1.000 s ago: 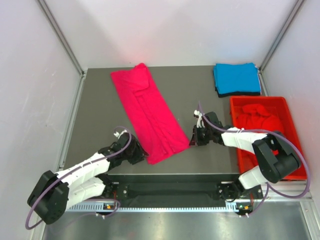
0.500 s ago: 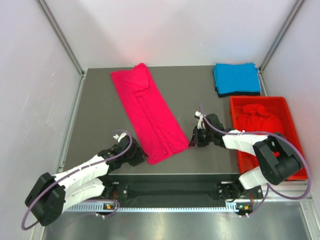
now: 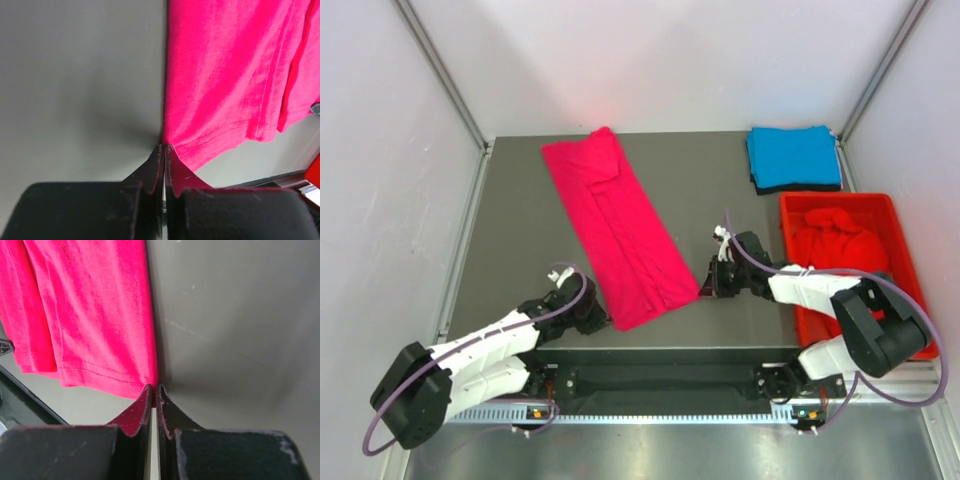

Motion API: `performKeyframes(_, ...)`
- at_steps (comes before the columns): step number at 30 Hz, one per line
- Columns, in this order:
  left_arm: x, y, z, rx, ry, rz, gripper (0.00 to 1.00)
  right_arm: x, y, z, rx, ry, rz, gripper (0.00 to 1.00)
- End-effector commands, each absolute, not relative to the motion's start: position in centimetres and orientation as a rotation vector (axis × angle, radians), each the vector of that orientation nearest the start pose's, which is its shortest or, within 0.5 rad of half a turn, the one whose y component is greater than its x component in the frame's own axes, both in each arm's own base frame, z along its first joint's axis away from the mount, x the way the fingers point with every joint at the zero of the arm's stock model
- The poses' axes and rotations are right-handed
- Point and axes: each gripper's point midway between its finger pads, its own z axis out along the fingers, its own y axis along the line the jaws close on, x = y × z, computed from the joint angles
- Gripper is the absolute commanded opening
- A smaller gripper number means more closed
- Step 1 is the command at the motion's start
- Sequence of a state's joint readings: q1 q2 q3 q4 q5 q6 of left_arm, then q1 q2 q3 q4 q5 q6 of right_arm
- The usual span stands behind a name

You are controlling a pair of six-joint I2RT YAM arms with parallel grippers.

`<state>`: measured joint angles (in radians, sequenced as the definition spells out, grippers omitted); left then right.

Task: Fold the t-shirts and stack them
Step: Fold the tshirt

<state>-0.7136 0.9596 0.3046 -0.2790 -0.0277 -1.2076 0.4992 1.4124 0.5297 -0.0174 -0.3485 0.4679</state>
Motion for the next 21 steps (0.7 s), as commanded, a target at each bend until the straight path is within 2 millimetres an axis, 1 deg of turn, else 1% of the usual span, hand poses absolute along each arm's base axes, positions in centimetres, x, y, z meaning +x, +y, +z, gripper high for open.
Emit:
performKeyframes(1, 14.7, -16.9, 1.5, -0.701, 2.635, -0.602, 0.0, 21.4, 20.3, 2.0, -0.177, 2.604, 0.806, 0.0)
performKeyframes(2, 14.7, -17.0, 1.9, -0.698, 2.637, -0.607, 0.0, 21.1, 20.0, 2.4, -0.171, 2.604, 0.802, 0.0)
performKeyframes(6, 14.3, -17.3, 2.9, -0.701, 2.64, -0.653, 0.0, 20.1, 19.4, 3.2, -0.152, 2.614, 0.771, 0.0)
performKeyframes(7, 14.1, -17.3, 3.0, -0.703, 2.651, -0.653, 0.0, 19.9, 19.1, 3.1, -0.144, 2.618, 0.758, 0.0)
performKeyframes(8, 14.1, -17.4, 3.4, -0.698, 2.643, -0.667, 0.0, 19.6, 18.9, 3.5, -0.139, 2.614, 0.755, 0.0)
performKeyframes(9, 14.0, -17.4, 3.6, -0.698, 2.644, -0.669, 0.0, 19.2, 18.7, 3.4, -0.131, 2.617, 0.753, 0.0)
performKeyframes(10, 13.8, -17.3, 3.7, -0.694, 2.649, -0.67, 0.0, 19.1, 18.7, 3.9, -0.129, 2.601, 0.761, 0.0)
performKeyframes(12, 13.7, -17.3, 4.1, -0.687, 2.645, -0.683, 0.0, 18.5, 18.7, 4.0, -0.123, 2.601, 0.769, 0.0)
performKeyframes(13, 13.2, -17.8, 4.3, -0.679, 2.668, -0.728, 0.0, 18.3, 18.7, 4.3, -0.126, 2.586, 0.774, 0.0)
performKeyframes(15, 13.1, -18.4, 4.6, -0.672, 2.668, -0.775, 0.0, 17.9, 18.7, 4.4, -0.126, 2.587, 0.778, 0.0)
performKeyframes(18, 12.6, -18.9, 4.8, -0.636, 2.68, -0.793, 0.0, 17.5, 18.4, 4.4, -0.113, 2.583, 0.768, 0.0)
performKeyframes(19, 12.6, -19.0, 4.8, -0.623, 2.678, -0.792, 0.03, 17.5, 18.3, 4.4, -0.111, 2.583, 0.762, 0.0)
performKeyframes(20, 12.6, -19.1, 5.0, -0.605, 2.666, -0.793, 0.1, 17.5, 18.3, 4.3, -0.109, 2.584, 0.758, 0.0)
performKeyframes(21, 12.3, -19.4, 5.0, -0.578, 2.672, -0.801, 0.24, 17.3, 18.2, 4.0, -0.11, 2.59, 0.753, 0.01)
